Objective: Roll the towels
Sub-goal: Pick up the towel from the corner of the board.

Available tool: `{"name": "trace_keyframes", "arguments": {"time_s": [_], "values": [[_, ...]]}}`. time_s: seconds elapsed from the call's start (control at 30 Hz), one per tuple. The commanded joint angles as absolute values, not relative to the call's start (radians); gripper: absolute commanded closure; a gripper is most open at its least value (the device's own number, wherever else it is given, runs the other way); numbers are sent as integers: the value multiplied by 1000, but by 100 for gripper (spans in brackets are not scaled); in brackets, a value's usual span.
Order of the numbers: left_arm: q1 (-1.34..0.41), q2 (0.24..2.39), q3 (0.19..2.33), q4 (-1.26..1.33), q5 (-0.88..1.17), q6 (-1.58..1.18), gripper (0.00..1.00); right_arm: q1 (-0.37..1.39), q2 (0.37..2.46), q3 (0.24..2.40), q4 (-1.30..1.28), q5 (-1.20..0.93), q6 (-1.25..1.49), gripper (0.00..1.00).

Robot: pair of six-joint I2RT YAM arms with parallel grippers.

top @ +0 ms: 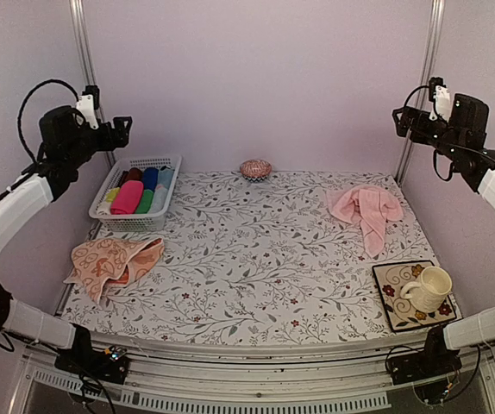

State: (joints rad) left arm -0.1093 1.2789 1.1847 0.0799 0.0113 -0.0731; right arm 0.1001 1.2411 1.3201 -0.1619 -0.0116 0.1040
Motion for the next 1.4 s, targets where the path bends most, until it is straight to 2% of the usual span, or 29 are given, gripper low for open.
{"name": "trace_keyframes", "arguments": {"time_s": [0.0,0.17,0.37,0.6,0.97,1.2,1.37], "values": [[-100,1347,1258,-24,18,-137,3,76,1262,1342,-208,-43,178,1],[-162,1441,1337,-103,1,-118,3,61,1293,1299,-192,-155,158,1],[-268,1578,1439,-202,-29,-115,3,56,1491,1438,-373,-165,177,1],[-351,1771,1562,-298,-19,-209,3,65,1757,1593,-591,-17,220,1],[-388,2003,1652,-306,126,-322,3,132,1959,1600,-620,118,278,1],[-398,2075,1672,-332,104,-364,3,213,2052,1618,-598,306,281,1],[-398,2122,1688,-373,16,-373,3,252,2117,1662,-606,447,304,0]]}}
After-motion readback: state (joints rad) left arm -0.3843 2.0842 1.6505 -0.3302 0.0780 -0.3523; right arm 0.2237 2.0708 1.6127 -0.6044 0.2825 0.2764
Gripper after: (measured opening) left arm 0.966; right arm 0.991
